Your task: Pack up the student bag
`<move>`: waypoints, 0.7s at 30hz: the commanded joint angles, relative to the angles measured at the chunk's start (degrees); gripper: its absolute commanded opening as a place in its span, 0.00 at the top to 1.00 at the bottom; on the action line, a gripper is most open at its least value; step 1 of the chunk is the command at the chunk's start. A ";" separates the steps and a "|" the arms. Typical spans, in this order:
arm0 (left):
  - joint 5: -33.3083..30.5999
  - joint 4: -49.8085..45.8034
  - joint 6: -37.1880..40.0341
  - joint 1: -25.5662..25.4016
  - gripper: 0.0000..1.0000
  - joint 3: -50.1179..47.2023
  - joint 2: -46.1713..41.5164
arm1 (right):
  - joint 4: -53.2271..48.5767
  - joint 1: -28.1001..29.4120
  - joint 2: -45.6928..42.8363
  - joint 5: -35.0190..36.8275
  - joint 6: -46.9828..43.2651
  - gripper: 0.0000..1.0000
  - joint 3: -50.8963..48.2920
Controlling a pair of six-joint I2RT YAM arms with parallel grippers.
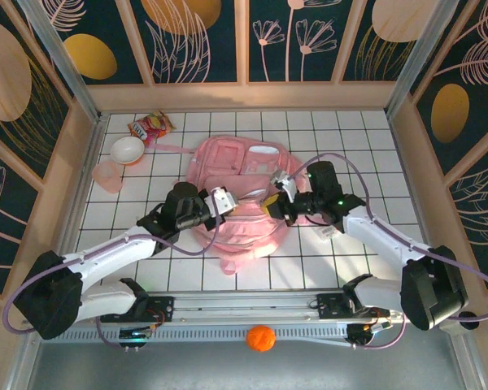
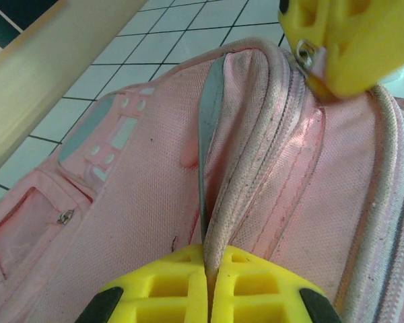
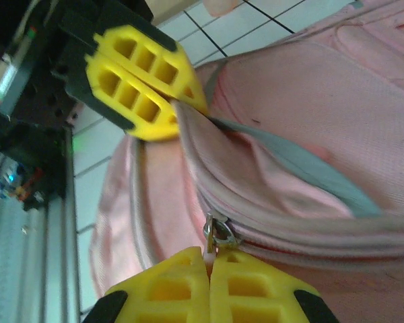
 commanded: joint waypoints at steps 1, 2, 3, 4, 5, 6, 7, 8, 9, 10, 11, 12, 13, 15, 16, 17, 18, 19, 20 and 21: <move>-6.69 6.04 -3.31 -2.21 1.00 4.80 1.14 | 4.73 4.66 -1.25 0.40 14.27 1.00 0.81; -7.14 6.55 -4.63 -3.06 1.00 5.46 1.78 | 4.76 5.59 -0.97 1.61 16.39 1.00 1.31; -7.68 7.10 -5.99 -3.74 1.00 6.02 2.29 | 4.37 6.16 -0.63 2.76 18.07 1.00 1.81; -8.06 7.96 -8.17 -4.57 1.00 6.62 2.93 | 3.71 6.55 -0.30 3.84 19.84 1.00 2.25; -8.27 8.77 -10.14 -5.35 1.00 7.09 3.46 | 2.68 6.60 0.00 4.96 21.43 1.00 2.70; -8.29 9.37 -11.97 -5.97 1.00 7.39 3.92 | 1.61 6.61 0.26 6.09 22.65 1.00 3.00; -7.89 10.00 -14.36 -6.30 1.00 7.70 4.35 | 0.11 6.65 0.38 7.41 23.55 1.00 3.15; -7.41 10.36 -17.04 -6.28 0.96 7.84 4.44 | -1.31 6.67 0.38 9.03 24.11 1.00 3.15; -8.55 11.08 -19.68 -6.32 0.86 7.70 4.29 | -2.56 6.60 0.36 10.74 24.80 1.00 3.08; -12.80 11.55 -24.61 -6.26 0.69 7.08 3.79 | -3.87 6.28 0.21 12.85 25.83 1.00 2.91; -19.89 10.27 -32.05 -6.19 0.51 7.09 3.29 | -5.09 5.89 0.22 14.59 26.89 1.00 2.74; -26.20 6.83 -38.35 -5.91 0.41 7.90 2.87 | -5.99 5.40 0.27 15.63 27.83 1.00 2.63; -28.24 1.88 -43.47 -4.77 0.38 9.48 2.54 | -6.90 5.01 0.57 16.44 29.14 1.00 2.49; -27.57 -6.88 -49.86 -1.80 0.36 11.78 2.03 | -8.08 4.50 1.31 16.65 30.71 1.00 2.69; -27.03 -10.49 -53.47 0.00 0.35 12.24 1.65 | -8.57 4.51 1.65 17.13 31.48 1.00 2.95; -25.44 -12.71 -56.52 1.80 0.36 11.86 0.96 | -8.77 4.50 1.83 17.62 32.19 1.00 3.17; -24.10 -13.79 -58.76 3.36 0.36 11.12 0.38 | -8.97 4.50 1.87 18.38 32.79 1.00 3.45; -23.35 -14.67 -61.35 4.62 0.36 10.01 -0.52 | -9.34 4.50 1.79 19.59 33.57 1.00 3.76; -23.17 -15.21 -63.36 5.50 0.36 8.69 -1.27 | -9.73 4.50 1.79 20.69 34.33 1.00 4.20; -23.21 -15.61 -64.81 6.18 0.36 7.67 -1.87 | -10.12 4.52 1.70 21.60 34.94 1.00 4.56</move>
